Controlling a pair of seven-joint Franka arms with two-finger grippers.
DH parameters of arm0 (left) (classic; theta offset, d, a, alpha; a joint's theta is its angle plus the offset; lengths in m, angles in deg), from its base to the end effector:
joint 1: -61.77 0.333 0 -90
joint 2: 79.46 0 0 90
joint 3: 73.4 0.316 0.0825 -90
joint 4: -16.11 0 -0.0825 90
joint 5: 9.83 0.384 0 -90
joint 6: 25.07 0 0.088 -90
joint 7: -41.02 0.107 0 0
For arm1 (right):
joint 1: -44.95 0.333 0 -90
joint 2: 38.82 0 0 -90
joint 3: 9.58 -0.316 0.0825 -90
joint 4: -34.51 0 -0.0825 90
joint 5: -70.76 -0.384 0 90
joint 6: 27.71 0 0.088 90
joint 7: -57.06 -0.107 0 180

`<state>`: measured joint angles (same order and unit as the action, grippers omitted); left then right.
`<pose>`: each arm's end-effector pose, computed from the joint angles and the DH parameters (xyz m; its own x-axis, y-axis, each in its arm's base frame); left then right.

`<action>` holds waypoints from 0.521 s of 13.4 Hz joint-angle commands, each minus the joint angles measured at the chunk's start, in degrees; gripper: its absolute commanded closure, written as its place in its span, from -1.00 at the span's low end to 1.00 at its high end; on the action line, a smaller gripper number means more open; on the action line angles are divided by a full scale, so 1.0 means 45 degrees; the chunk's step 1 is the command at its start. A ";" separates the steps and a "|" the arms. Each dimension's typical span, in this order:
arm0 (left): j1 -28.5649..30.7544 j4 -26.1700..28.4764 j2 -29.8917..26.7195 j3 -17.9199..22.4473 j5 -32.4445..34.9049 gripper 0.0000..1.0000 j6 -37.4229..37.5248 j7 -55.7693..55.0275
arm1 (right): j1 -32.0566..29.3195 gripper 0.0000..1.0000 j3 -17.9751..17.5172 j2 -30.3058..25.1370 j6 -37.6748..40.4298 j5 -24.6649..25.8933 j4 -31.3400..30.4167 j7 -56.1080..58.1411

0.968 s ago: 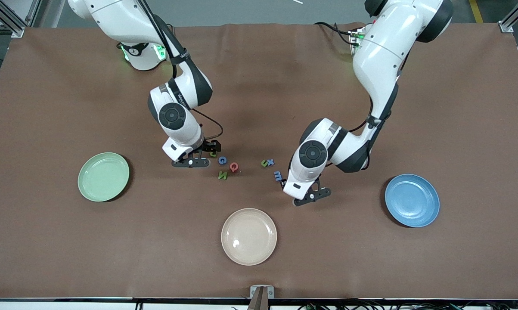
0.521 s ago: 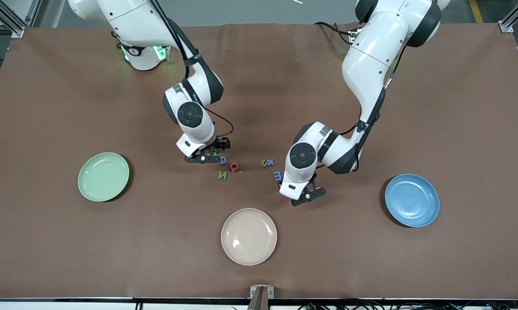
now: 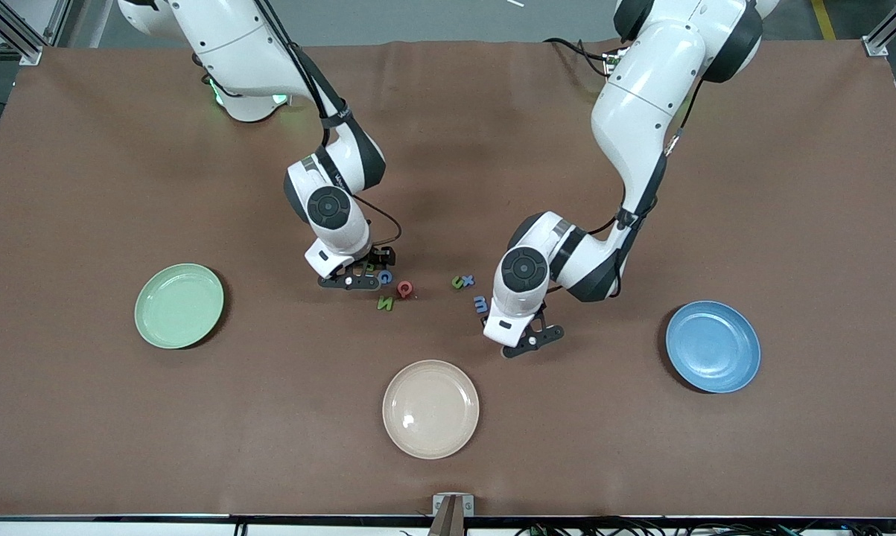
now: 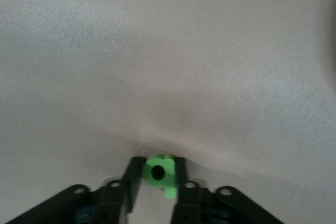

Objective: Sort upper and lower case letters into plates
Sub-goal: 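Grasp the green q with the left gripper while the right gripper grasps the B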

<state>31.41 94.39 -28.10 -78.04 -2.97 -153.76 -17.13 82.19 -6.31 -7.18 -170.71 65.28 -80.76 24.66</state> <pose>0.6096 -0.4076 0.1774 0.9364 0.3505 0.0176 0.3509 -0.9360 -0.0270 0.4940 0.3323 0.1698 0.9967 -0.0439 -0.0687 -0.0428 -0.9989 0.0171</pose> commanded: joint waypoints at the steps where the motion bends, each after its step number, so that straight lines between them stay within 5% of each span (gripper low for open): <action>1: 0.0065 -0.0132 -0.0182 0.0154 0.0195 0.97 0.0102 -0.0163 | -0.0053 -0.80 -0.0064 0.0019 -0.0255 -0.0246 -0.0128 -0.0086; 7: 0.2228 0.0782 -0.2151 0.0095 0.0235 0.94 0.2055 0.0790 | -0.0033 -0.39 -0.0044 -0.0137 0.0309 -0.0227 -0.0148 -0.0086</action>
<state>37.13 93.75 -32.59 -76.99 -2.83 -146.53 -15.96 82.21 -6.35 -7.15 -170.53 65.21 -80.57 24.63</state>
